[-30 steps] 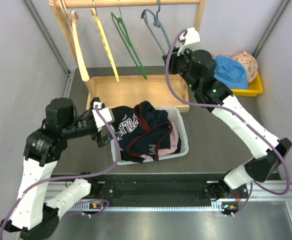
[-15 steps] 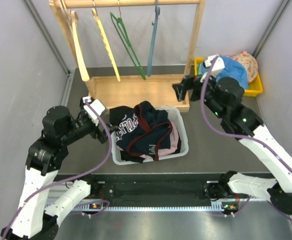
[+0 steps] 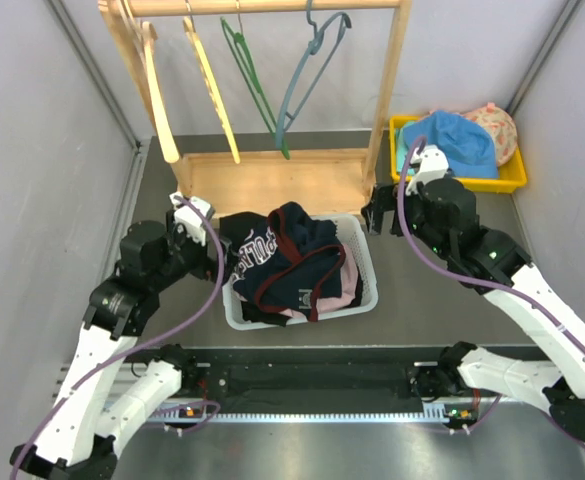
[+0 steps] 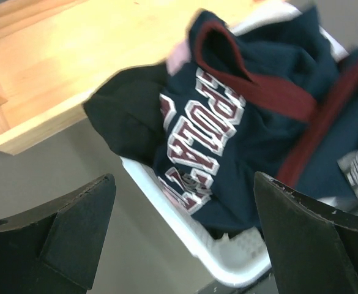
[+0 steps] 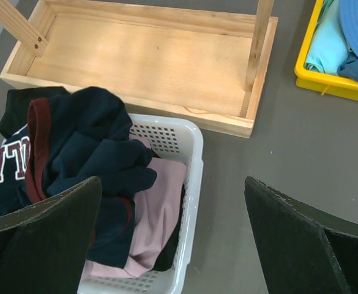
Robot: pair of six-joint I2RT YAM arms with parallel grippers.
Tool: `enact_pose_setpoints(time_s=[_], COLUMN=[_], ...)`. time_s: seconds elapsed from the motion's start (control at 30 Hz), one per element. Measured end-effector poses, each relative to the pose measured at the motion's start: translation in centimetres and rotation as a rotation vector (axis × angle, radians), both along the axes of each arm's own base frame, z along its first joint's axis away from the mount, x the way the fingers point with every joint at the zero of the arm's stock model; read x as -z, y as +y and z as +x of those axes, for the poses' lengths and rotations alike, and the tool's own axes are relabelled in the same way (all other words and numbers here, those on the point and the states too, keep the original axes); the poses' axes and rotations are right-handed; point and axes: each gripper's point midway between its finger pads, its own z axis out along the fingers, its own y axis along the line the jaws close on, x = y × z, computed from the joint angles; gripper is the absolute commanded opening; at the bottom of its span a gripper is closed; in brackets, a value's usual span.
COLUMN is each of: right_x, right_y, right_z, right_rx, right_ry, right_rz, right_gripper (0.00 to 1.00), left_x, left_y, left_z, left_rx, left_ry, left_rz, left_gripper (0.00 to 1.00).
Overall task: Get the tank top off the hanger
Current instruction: Reset both arms
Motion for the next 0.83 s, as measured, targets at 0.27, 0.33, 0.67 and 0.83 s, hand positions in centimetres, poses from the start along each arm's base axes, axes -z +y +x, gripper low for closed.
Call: enact_pose_setpoints(time_s=[0.27,0.33,0.67,0.83], right_x=[-0.4,-0.4,-0.4,-0.5], right_y=[-0.2,-0.2,-0.7,-0.7], right_z=[-0.1,0.0,-0.2,-0.2], right_rx=[-0.004,-0.002,0.005,0.006], right_ry=[-0.027,-0.031,-0.041,-0.044], right_rz=[0.002,-0.001,-0.009,-0.007], right_gripper=[0.99,0.99,0.99,0.99], left_x=[0.5,0.5,0.5,3.0], left_y=[1.9,3.7,13.9,11.4], left_z=[6.3,8.3,10.9,8.2], left_rx=[-0.251,-0.336,-0.616,-0.495], left_ry=[0.044,0.045,0.028,0.051], left_rz=[0.003,-0.007,-0.182,-0.212], left_gripper=[0.99,0.99,0.99,0.99])
